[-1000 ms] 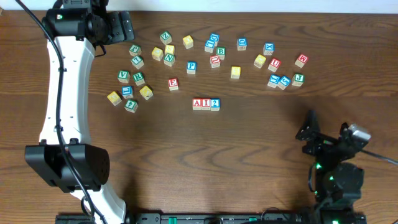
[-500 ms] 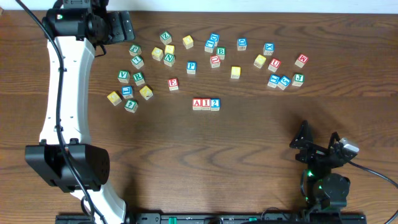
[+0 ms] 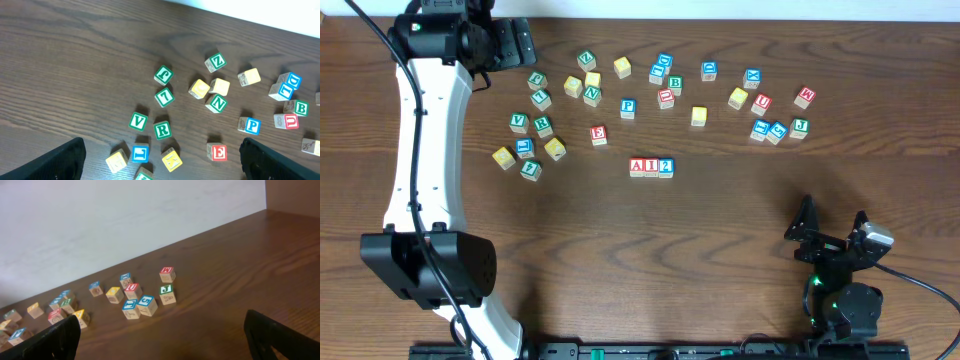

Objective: Spell out AI2

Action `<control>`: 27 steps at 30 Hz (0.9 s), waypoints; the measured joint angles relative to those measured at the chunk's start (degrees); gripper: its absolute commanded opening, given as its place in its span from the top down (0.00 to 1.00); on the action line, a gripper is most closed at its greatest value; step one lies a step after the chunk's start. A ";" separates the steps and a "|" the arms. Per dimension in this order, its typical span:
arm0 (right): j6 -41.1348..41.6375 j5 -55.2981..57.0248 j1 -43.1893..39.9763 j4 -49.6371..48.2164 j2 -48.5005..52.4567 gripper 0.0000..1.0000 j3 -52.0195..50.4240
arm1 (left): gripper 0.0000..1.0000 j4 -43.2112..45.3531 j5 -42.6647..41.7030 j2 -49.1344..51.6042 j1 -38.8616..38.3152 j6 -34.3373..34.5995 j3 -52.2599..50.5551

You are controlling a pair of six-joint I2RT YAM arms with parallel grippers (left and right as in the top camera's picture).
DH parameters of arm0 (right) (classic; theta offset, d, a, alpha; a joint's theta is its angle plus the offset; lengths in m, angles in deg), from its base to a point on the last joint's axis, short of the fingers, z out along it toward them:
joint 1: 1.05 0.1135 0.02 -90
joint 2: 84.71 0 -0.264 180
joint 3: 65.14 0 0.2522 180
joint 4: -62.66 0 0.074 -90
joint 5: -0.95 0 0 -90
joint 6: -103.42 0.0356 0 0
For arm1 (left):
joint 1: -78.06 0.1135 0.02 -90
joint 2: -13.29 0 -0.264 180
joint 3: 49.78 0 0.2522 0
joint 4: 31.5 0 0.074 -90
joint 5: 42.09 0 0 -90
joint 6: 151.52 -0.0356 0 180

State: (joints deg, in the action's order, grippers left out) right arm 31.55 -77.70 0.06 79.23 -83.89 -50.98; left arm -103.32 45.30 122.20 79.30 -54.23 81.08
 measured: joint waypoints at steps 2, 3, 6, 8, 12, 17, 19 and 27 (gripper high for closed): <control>-0.04 0.02 0.00 0.00 0.00 0.01 0.00 | 0.02 0.00 0.00 0.00 0.00 0.02 0.00; -0.20 0.02 0.00 0.00 0.00 0.01 0.00 | 0.02 0.00 0.00 0.00 0.00 0.02 0.00; -0.42 0.02 0.00 0.00 0.00 0.01 0.00 | 0.02 0.00 0.00 0.00 0.00 0.02 0.00; -0.42 0.02 0.00 0.00 0.00 0.01 0.00 | 0.02 0.00 0.00 0.00 0.00 0.02 0.00; -0.44 0.00 0.00 0.00 0.00 0.01 0.00 | 0.02 -0.63 0.00 0.00 0.00 0.00 0.00; -0.44 0.02 0.00 0.00 0.00 0.01 0.00 | 0.02 -2.54 -0.04 0.00 0.00 0.02 0.00; -0.46 0.02 0.00 0.00 0.00 0.01 0.00 | 0.02 -3.48 -0.15 -0.09 0.00 0.02 0.00; -0.61 0.04 0.00 0.00 0.00 0.01 0.00 | 0.03 -4.76 -0.09 -9.73 0.00 -2.01 -1.25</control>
State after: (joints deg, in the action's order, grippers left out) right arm 30.93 -77.65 0.06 79.23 -83.89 -50.98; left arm -108.09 45.21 112.47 79.30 -56.24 79.83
